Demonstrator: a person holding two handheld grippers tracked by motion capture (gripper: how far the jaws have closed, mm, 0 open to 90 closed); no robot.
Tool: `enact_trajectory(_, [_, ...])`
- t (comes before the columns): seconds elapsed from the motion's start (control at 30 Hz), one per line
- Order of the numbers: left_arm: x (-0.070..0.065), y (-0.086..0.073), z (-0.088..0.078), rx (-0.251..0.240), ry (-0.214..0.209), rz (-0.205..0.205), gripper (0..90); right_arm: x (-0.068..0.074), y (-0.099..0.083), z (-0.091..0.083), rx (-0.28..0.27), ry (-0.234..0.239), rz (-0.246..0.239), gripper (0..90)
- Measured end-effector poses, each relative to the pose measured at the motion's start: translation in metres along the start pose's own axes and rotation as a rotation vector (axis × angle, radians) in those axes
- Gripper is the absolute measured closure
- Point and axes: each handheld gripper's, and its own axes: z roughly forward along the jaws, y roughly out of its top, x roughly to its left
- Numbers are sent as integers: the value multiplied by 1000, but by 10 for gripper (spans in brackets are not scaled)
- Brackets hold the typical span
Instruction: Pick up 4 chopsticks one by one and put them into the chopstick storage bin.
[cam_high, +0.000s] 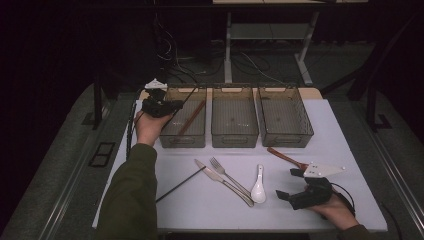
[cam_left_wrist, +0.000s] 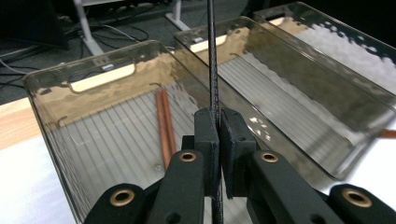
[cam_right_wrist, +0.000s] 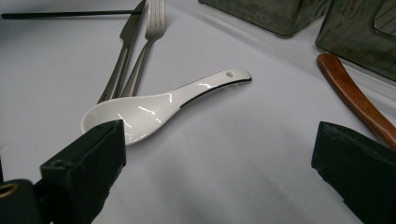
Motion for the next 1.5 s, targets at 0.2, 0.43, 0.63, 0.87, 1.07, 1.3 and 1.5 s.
enact_trajectory(0.2, [5, 2, 14, 15, 20, 1, 849, 0, 0, 0, -3, 0, 0, 29])
enact_trajectory(0.43, [17, -5, 30, 48, 81, -21, 848, 0, 0, -1, -5, 2, 6, 29])
enact_trajectory(0.63, [23, -10, 39, 76, 91, -57, 848, -1, 0, -1, -6, 3, 5, 29])
enact_trajectory(0.87, [23, -16, 46, 122, 110, -64, 846, 0, 0, -1, -6, 4, 4, 29])
enact_trajectory(1.07, [24, -15, 46, 122, 126, -56, 692, -1, 0, -1, -5, 4, 4, 29])
enact_trajectory(1.3, [22, -13, 43, 104, 104, -42, 574, -1, 0, 0, -2, 3, 5, 30])
enact_trajectory(1.5, [17, -9, 37, 90, 74, -28, 498, -1, -1, 0, -1, 3, 4, 29])
